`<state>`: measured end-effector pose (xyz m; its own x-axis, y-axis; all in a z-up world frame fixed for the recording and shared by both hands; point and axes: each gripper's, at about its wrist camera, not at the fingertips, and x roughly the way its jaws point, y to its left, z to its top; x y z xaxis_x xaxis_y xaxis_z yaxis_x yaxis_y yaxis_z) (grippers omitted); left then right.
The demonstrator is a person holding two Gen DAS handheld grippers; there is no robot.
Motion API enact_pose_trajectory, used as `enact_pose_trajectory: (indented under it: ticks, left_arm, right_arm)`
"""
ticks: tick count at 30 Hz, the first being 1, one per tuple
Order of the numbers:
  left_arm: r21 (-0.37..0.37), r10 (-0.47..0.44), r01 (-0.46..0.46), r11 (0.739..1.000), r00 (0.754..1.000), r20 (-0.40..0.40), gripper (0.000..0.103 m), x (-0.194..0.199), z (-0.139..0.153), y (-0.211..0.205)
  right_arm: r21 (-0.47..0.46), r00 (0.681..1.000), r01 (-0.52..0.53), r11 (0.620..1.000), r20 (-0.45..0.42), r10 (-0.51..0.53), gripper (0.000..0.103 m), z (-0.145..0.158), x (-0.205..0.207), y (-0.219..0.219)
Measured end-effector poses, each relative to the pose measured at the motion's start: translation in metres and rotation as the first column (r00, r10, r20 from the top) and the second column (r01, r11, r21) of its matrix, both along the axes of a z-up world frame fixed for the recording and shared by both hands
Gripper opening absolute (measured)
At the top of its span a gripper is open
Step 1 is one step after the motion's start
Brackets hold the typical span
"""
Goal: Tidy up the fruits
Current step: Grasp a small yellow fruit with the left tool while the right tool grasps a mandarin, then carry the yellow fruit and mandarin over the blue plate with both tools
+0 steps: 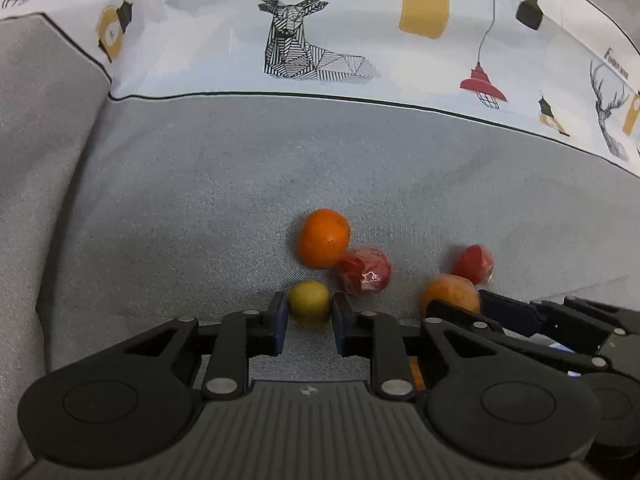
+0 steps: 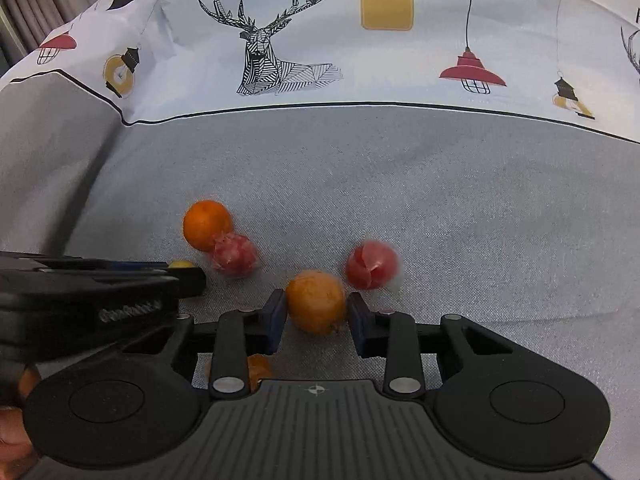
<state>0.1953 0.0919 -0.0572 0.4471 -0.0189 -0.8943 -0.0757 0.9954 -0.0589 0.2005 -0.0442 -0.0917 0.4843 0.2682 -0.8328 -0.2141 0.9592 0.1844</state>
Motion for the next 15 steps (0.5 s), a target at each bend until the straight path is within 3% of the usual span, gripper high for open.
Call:
enact_pose_trajectory:
  ticks: [7, 15]
  left_arm:
    - [-0.03, 0.025, -0.024, 0.999, 0.999, 0.038, 0.025, -0.004, 0.007, 0.007]
    - [-0.028, 0.059, -0.057, 0.998, 0.994, 0.093, 0.025, -0.023, 0.024, 0.02]
  right_arm:
    - [0.024, 0.998, -0.012, 1.0, 0.065, 0.011, 0.035, 0.014, -0.009, -0.002]
    - [0.051, 0.98, 0.018, 0.999, 0.195, -0.028, 0.035, 0.061, -0.046, -0.019]
